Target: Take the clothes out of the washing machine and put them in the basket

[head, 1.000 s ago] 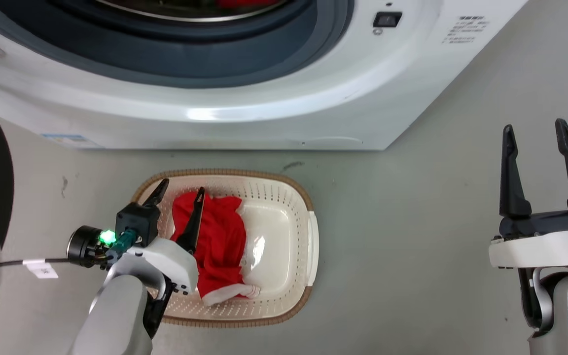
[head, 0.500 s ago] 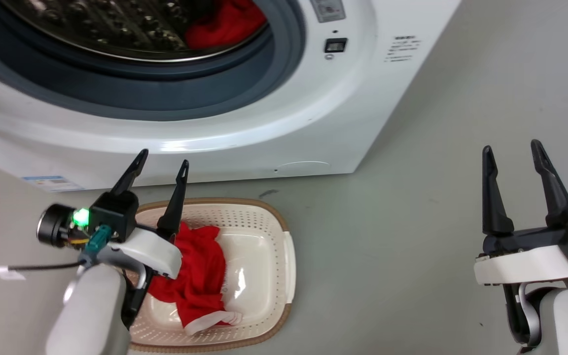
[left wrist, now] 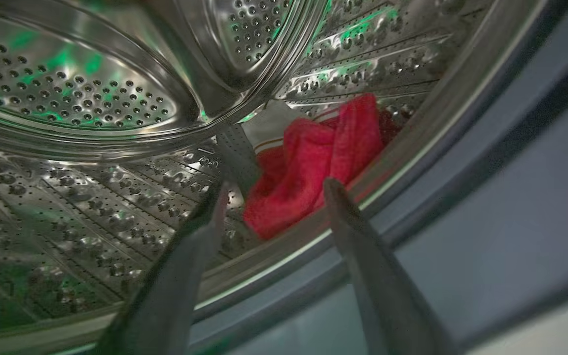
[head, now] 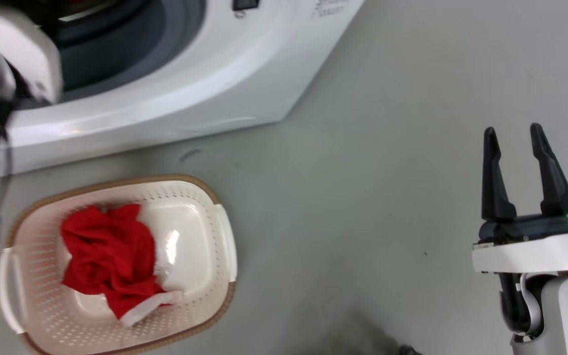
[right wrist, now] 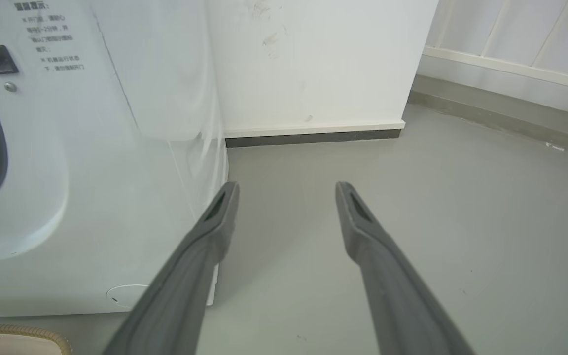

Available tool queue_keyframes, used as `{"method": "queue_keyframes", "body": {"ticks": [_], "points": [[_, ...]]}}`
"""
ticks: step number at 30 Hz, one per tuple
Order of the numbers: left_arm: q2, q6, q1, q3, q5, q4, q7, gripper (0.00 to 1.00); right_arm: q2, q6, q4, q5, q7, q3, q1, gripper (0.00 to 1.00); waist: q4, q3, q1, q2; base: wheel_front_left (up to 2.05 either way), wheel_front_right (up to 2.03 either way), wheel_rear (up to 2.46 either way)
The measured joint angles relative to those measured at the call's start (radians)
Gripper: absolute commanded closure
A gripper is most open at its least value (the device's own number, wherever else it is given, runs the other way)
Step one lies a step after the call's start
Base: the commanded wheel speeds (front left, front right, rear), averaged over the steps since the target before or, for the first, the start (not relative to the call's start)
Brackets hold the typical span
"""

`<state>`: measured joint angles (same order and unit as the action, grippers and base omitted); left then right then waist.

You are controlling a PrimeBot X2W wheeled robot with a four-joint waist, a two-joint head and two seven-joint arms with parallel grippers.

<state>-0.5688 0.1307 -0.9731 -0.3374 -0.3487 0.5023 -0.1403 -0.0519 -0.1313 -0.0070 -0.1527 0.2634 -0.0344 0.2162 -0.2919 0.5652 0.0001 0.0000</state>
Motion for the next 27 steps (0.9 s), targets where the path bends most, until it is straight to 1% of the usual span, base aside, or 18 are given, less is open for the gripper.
{"method": "queue_keyframes", "body": {"ticks": [5, 7, 10, 13, 16, 19, 27], "points": [[-0.075, 0.000, -0.245, -0.076, -0.068, 0.069, -0.217, 0.00, 0.000, 0.000, -0.010, -0.056, 0.000, 0.041, 0.013, 0.00, -0.066, 0.092, 0.0001, 0.0000, 0.00, 0.00, 0.00], [-0.096, 0.000, -0.337, -0.088, -0.099, 0.109, -0.307, 0.00, 0.000, 0.000, -0.013, -0.070, 0.000, 0.059, 0.015, 0.00, -0.096, 0.125, 0.0001, 0.0000, 0.00, 0.00, 0.00], [-0.109, 0.000, -0.462, -0.095, -0.125, 0.176, -0.437, 0.00, 0.000, 0.000, -0.018, -0.098, 0.000, 0.074, 0.015, 0.00, -0.136, 0.174, 0.0001, 0.0000, 0.00, 0.00, 0.00], [-0.100, 0.000, -0.538, -0.097, -0.141, 0.242, -0.529, 0.00, 0.000, 0.000, -0.024, -0.111, 0.000, 0.087, 0.012, 0.00, -0.174, 0.215, 0.0001, 0.0000, 0.00, 0.00, 0.00], [-0.084, 0.000, -0.586, -0.123, -0.137, 0.293, -0.597, 0.00, 0.000, 0.000, -0.032, -0.114, 0.000, 0.089, 0.004, 0.00, -0.198, 0.246, 0.0001, 0.0000, 0.00, 0.00, 0.00], [-0.086, 0.000, -0.609, -0.172, -0.132, 0.317, -0.653, 0.00, 0.000, 0.000, -0.041, -0.121, 0.000, 0.086, -0.011, 0.00, -0.208, 0.268, 0.0001, 0.0000, 0.00, 0.00, 0.00], [-0.104, -0.001, -0.645, -0.224, -0.138, 0.370, -0.680, 0.00, 0.000, 0.000, -0.051, -0.130, 0.000, 0.084, -0.017, 0.00, -0.206, 0.288, 0.0001, 0.0000, 0.00, 0.00, 0.00]]}}
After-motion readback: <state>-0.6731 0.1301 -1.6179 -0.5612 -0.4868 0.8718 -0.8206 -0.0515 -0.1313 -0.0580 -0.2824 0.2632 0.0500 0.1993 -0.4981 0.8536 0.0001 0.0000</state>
